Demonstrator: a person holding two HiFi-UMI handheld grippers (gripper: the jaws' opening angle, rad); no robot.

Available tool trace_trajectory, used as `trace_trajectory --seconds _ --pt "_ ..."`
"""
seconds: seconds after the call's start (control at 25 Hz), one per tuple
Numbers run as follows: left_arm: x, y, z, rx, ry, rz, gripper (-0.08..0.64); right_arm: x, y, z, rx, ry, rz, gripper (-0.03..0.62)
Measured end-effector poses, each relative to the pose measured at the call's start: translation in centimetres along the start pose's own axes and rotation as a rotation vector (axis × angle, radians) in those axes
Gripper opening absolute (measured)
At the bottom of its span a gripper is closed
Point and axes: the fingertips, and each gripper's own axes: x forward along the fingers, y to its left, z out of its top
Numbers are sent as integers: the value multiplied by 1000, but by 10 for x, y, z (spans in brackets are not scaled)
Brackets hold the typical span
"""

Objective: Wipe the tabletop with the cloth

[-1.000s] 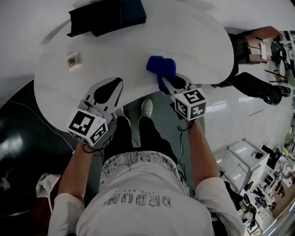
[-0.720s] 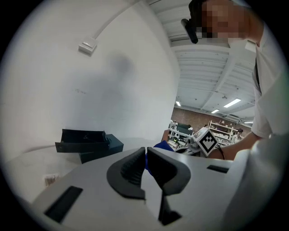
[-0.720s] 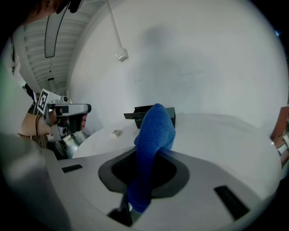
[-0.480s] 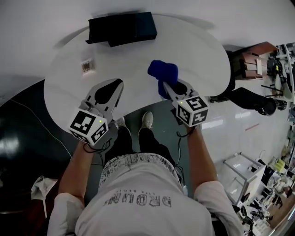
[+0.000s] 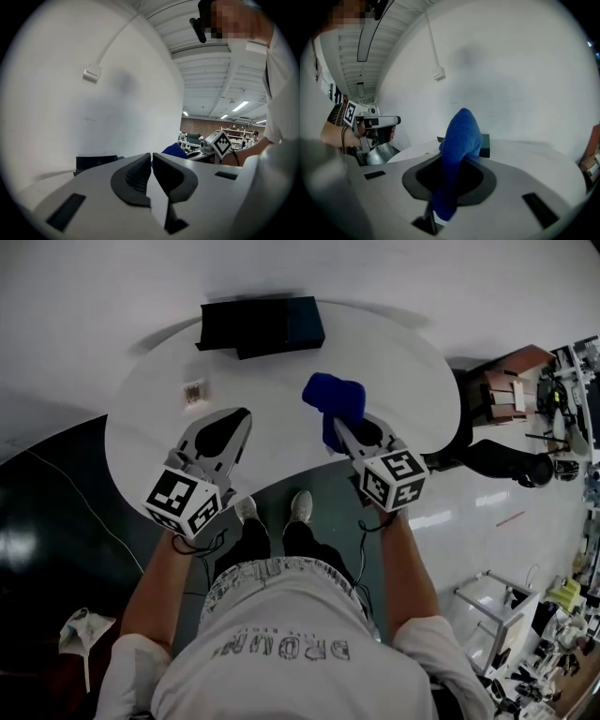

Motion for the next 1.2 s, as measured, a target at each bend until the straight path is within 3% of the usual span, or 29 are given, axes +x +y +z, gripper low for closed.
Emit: trace_trajectory --seconds 0.6,1.2 --pt "-30 14 40 45 -65 27 28 -10 37 54 -56 -92 19 71" --pt "-41 18 54 53 -94 45 28 -17 62 78 -92 -124 51 71"
